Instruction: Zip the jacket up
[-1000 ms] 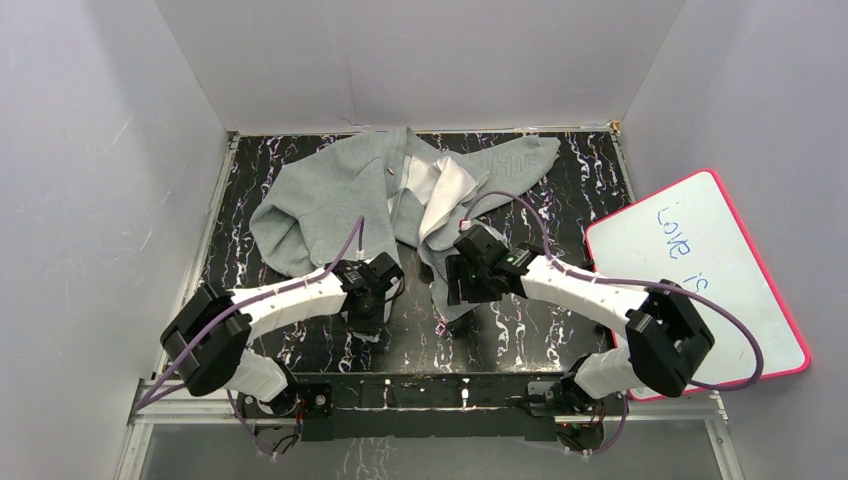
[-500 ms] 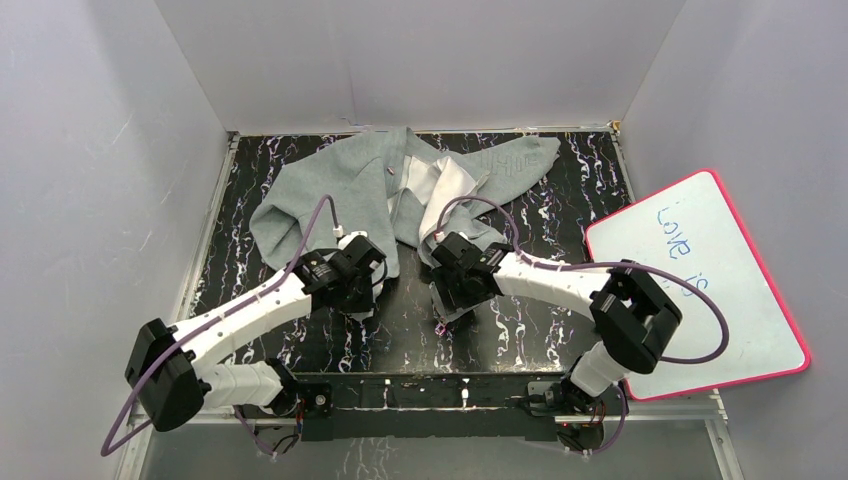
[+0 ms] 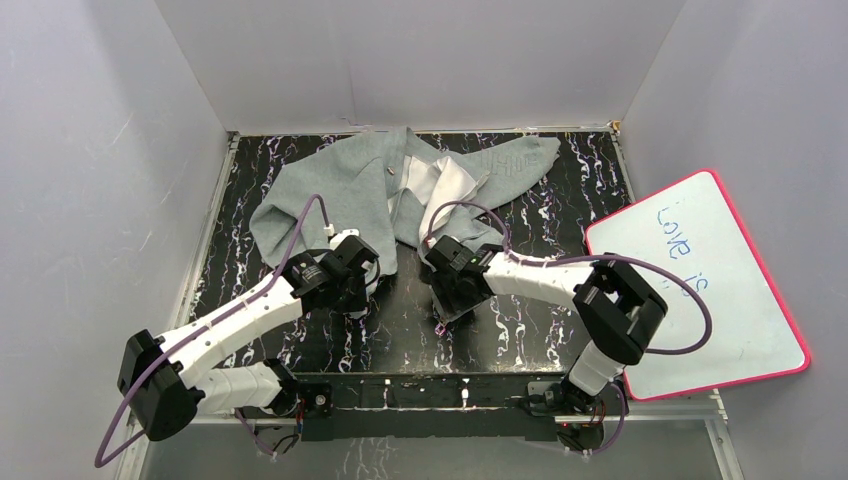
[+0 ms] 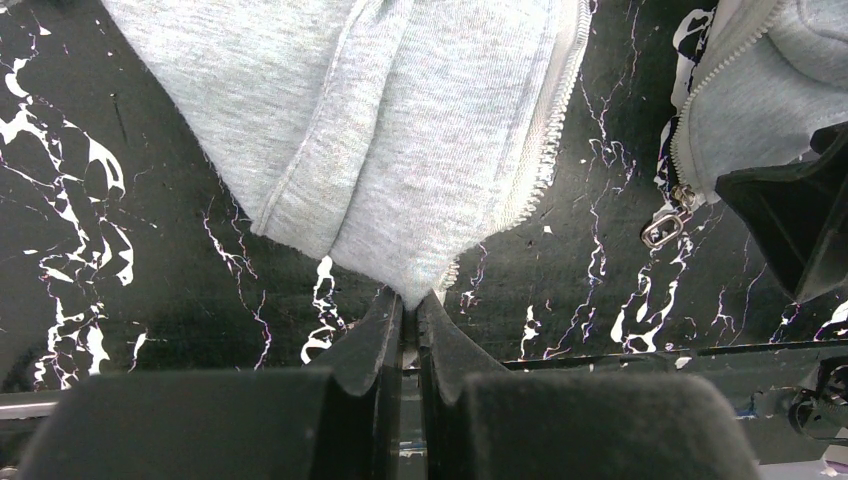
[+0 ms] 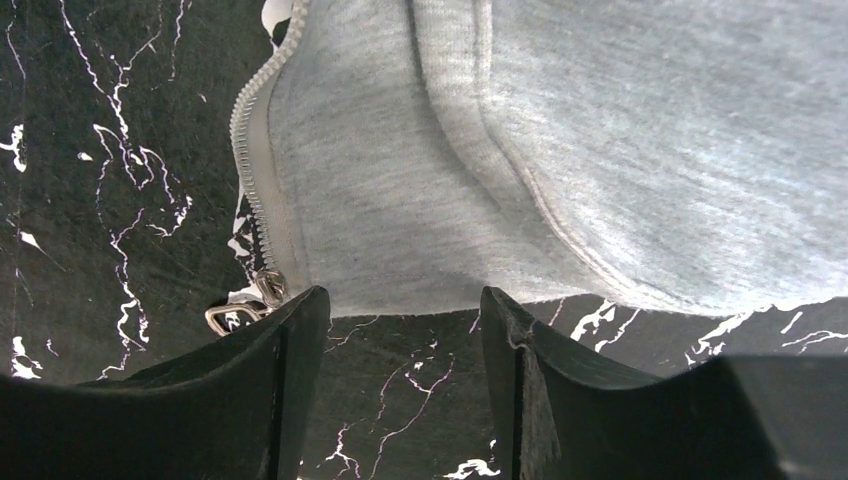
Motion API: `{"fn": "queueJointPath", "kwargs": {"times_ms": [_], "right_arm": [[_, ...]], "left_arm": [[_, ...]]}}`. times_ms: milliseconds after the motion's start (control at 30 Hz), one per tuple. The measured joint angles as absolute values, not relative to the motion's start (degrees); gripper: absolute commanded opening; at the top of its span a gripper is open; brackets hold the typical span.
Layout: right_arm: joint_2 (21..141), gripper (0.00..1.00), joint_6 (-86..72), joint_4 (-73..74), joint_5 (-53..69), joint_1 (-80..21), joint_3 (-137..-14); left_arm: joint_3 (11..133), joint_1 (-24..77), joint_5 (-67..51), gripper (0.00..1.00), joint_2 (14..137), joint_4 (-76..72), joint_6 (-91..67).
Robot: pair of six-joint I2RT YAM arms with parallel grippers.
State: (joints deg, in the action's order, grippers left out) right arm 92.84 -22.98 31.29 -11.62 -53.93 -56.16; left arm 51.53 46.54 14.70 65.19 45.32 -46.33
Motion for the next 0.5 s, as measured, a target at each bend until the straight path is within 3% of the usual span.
{"fn": "queueJointPath", "kwargs": {"times_ms": [500], "right_arm": [[94.78, 0.63, -23.07, 29.76, -10.35, -55.59, -56.64]], "left_arm": [[51.31, 46.54, 14.70, 0.00, 63.86, 45.47, -46.81]]}}
